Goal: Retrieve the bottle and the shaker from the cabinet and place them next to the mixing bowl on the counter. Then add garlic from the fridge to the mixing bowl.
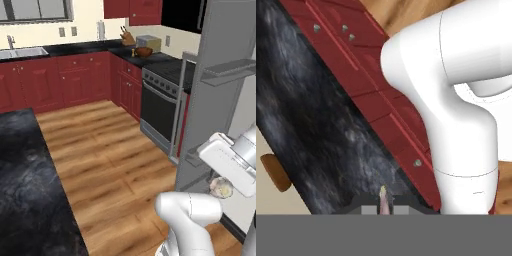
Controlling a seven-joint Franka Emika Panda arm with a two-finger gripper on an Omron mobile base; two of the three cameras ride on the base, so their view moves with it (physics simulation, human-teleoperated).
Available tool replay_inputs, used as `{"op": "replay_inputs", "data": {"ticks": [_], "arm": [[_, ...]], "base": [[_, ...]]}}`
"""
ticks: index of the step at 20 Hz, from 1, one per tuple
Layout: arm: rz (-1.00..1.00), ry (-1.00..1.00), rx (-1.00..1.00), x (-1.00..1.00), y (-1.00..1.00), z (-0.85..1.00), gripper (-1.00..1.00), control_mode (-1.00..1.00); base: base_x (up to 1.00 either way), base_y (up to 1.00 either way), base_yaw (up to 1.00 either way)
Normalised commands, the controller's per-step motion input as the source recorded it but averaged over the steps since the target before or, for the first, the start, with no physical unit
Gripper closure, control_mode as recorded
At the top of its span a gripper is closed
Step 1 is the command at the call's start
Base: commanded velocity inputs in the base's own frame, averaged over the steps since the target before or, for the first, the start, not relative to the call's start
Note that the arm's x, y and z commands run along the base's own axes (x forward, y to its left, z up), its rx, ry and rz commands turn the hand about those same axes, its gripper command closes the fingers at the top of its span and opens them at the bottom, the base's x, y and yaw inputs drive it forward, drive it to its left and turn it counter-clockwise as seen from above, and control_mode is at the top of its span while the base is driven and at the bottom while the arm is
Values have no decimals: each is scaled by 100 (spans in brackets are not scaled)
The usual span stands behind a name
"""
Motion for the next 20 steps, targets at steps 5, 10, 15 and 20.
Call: {"op": "replay_inputs", "data": {"ticks": [5,10,15,20], "arm": [[0,0,0,0,0,0,100,100],[0,0,0,0,0,0,100,100],[0,0,0,0,0,0,100,100],[0,0,0,0,0,0,100,100]], "base": [[-8,0,38],[11,0,28],[34,0,21],[53,0,14]]}}
